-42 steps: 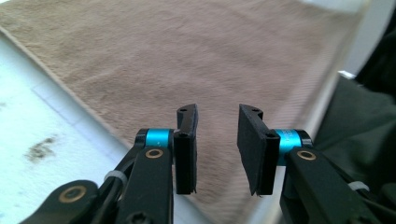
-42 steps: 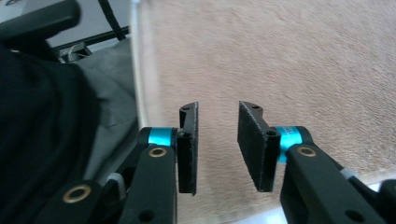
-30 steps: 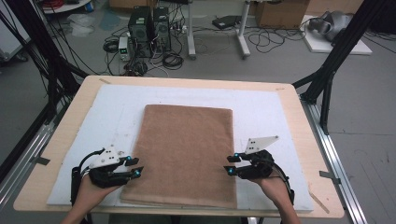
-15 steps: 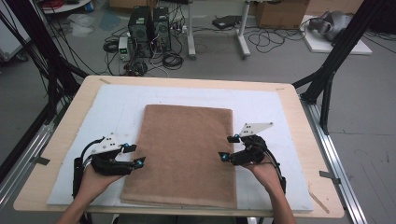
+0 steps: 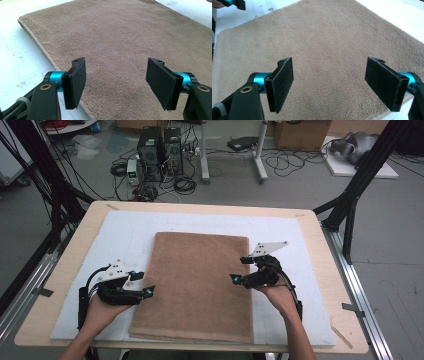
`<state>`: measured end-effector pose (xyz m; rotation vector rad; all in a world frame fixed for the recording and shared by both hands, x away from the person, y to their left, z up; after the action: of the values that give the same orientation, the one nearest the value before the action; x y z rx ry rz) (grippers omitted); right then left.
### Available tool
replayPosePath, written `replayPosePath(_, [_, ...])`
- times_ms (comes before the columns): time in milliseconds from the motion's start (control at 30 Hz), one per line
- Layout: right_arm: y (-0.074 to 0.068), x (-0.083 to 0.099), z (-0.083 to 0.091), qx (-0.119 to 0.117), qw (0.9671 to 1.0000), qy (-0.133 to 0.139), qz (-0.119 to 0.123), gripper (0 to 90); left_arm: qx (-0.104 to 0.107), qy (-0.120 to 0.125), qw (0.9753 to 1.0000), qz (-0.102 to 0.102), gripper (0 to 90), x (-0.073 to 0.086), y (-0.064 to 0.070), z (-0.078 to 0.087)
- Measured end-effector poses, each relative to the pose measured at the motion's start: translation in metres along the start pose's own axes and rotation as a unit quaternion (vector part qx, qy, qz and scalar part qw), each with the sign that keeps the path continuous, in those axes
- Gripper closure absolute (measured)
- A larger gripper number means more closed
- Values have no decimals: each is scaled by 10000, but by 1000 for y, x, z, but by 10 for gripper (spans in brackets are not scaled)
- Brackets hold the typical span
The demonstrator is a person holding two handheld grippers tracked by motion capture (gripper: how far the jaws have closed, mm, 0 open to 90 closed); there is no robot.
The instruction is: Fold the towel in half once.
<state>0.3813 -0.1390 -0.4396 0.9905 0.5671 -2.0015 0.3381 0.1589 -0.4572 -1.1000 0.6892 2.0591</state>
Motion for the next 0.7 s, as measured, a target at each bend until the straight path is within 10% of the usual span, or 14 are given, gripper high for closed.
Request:
replayPosePath(367, [4, -8, 4, 106, 9999, -2, 84, 223, -78, 19, 10000, -6, 332, -6, -6, -2])
replayPosePath(700, [22, -16, 0, 198, 9998, -25, 76, 224, -273, 188, 9995, -2, 337, -47, -34, -15])
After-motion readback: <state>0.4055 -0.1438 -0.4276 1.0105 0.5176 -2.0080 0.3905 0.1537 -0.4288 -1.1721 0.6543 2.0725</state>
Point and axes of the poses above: each handheld gripper's, and its own axes: z roughly backward along the jaws, x roughly out of its underside, y roughly to its right, the point moved 10 cm from there along -z, roughly forward along the jaws, and after that the axes turned 5 degrees about x, right-handed, at the moved point
